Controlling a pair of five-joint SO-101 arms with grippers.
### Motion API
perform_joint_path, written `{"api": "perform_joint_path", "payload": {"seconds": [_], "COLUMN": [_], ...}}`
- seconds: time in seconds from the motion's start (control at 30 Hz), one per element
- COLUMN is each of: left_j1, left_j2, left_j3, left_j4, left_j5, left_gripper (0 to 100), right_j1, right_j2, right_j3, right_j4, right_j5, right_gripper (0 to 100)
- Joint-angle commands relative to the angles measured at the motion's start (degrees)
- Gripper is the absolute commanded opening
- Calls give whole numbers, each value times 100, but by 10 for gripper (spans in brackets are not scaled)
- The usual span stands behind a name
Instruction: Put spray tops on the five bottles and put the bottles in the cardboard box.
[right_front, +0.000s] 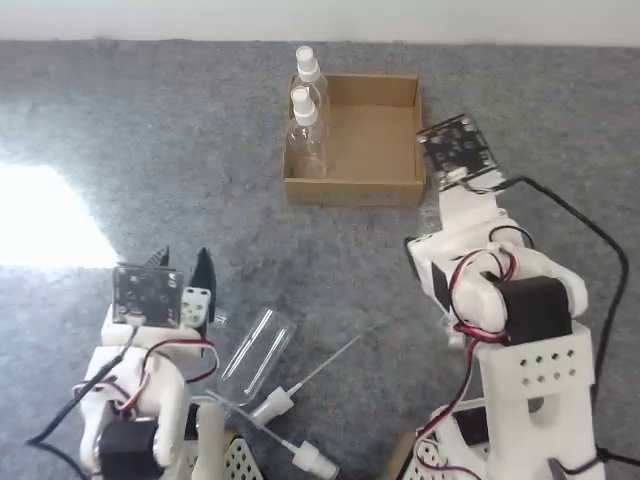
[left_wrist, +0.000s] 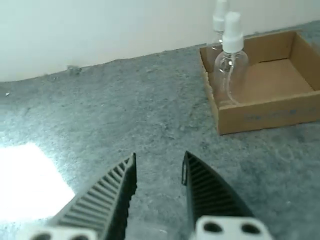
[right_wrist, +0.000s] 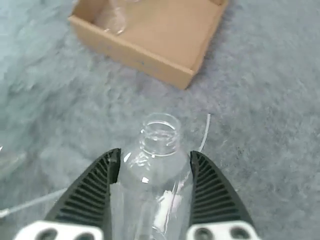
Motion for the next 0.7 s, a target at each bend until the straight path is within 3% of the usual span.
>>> {"api": "perform_joint_path", "payload": {"seconds": [0.0,0.27,0.67], "left_j1": [273,835,985], "left_j2": [-18,-9,88], "left_j3": [-286,-277,-303], "left_j4": [97,185,325], "left_j5": [-220,-325,-642], "left_gripper": [137,137,137], "right_j1": [444,1218,1270], "right_j2": [-215,-251,-207], "right_j3": [281,404,642], "right_j4": [-725,-1068,-1385], "right_j5": [-369,-826,-835], "right_gripper": [10,10,10]}}
